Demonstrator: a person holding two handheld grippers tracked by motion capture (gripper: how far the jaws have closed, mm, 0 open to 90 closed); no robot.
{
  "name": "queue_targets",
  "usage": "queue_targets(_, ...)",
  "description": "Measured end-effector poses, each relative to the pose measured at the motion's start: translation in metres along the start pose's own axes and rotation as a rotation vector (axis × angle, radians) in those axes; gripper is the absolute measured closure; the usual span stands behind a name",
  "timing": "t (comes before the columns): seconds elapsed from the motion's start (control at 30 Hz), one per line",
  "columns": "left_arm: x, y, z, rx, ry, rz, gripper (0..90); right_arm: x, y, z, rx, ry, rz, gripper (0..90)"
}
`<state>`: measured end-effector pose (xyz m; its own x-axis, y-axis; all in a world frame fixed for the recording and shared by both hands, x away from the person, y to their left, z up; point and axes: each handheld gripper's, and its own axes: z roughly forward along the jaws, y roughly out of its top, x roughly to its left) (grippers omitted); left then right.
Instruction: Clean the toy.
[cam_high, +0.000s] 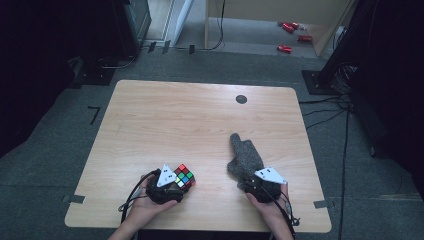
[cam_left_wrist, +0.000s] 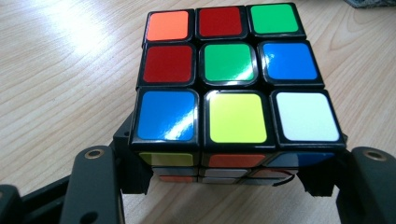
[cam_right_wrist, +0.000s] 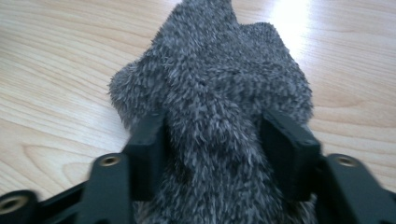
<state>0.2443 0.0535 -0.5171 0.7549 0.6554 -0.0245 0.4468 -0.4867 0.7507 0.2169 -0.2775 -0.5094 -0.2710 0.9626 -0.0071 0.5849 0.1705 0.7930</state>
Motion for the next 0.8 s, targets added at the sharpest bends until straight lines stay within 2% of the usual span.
queue_targets(0.1, 0.000, 0.000, 0.002, 0.029, 0.006, -0.009, 32.4, -0.001, -0.002, 0.000, -0.003, -0.004, 0.006, 52.2)
queue_targets(0.23, -0.004, -0.001, 0.002, 0.041, 0.033, 0.010, 29.5, 0.000, -0.003, 0.000, -0.008, -0.007, 0.011, 52.9)
queue_targets(0.33, -0.004, 0.001, 0.003, 0.043, 0.043, 0.001, 26.9, 0.001, -0.003, -0.001, -0.010, -0.008, 0.007, 58.3)
queue_targets(0.43, -0.005, 0.001, 0.003, 0.033, 0.046, 0.001, 32.7, 0.001, -0.004, -0.002, -0.018, -0.006, 0.009, 67.0)
queue_targets(0.53, -0.005, 0.001, 0.003, 0.031, 0.046, 0.008, 34.2, 0.000, -0.004, -0.004, -0.032, 0.000, 0.016, 73.6)
queue_targets(0.67, -0.007, 0.002, 0.002, 0.031, 0.044, 0.027, 34.6, -0.001, -0.001, -0.010, -0.057, 0.022, 0.019, 76.3)
queue_targets(0.8, -0.011, 0.006, 0.000, 0.013, 0.022, 0.045, 34.6, 0.004, 0.004, -0.020, -0.094, 0.071, 0.017, 76.6)
